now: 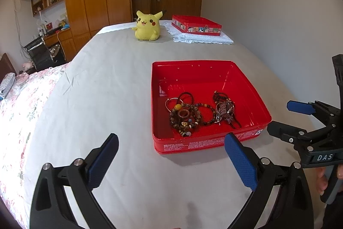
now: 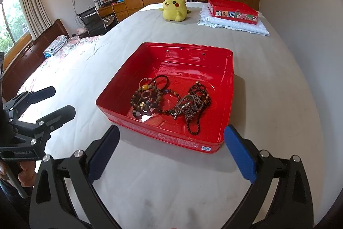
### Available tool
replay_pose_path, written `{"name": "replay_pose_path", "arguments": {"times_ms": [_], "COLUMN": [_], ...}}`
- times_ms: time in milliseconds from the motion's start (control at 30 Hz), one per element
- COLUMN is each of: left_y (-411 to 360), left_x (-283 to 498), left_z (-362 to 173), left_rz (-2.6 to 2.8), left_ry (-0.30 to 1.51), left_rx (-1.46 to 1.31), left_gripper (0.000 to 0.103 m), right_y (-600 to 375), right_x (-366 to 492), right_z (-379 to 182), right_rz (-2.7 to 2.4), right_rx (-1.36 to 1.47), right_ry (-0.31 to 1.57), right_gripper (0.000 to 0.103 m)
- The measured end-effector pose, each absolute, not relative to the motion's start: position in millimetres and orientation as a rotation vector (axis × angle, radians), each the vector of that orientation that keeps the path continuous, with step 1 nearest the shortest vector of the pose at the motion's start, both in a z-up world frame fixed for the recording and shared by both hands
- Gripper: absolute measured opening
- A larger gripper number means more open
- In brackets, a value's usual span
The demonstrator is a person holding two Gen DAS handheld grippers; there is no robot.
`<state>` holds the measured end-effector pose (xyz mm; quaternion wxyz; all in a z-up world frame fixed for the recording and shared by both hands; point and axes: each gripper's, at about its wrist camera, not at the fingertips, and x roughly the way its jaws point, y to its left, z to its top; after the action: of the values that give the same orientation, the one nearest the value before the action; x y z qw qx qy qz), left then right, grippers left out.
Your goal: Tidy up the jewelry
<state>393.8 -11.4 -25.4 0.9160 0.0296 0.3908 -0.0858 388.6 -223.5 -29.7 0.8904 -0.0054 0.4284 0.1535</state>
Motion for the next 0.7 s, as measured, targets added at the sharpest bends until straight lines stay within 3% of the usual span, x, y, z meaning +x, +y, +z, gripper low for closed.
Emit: {"name": "replay_pose_path", "arguments": {"times_ms": [700], "left_y": [-12.1], "left_x": [394.7], "left_z": [-23.2], "left_rz": [-0.166], "left_ry": [0.801], "left_rx": [0.067], "left_gripper": [0.099], "right_y": [-223.9], "right_x": [387.9], "right_z": [-32.3], "right_rz": [0.317], "right_rx": [-0.009], "right_ry": [0.898], "right_gripper": [0.097]}}
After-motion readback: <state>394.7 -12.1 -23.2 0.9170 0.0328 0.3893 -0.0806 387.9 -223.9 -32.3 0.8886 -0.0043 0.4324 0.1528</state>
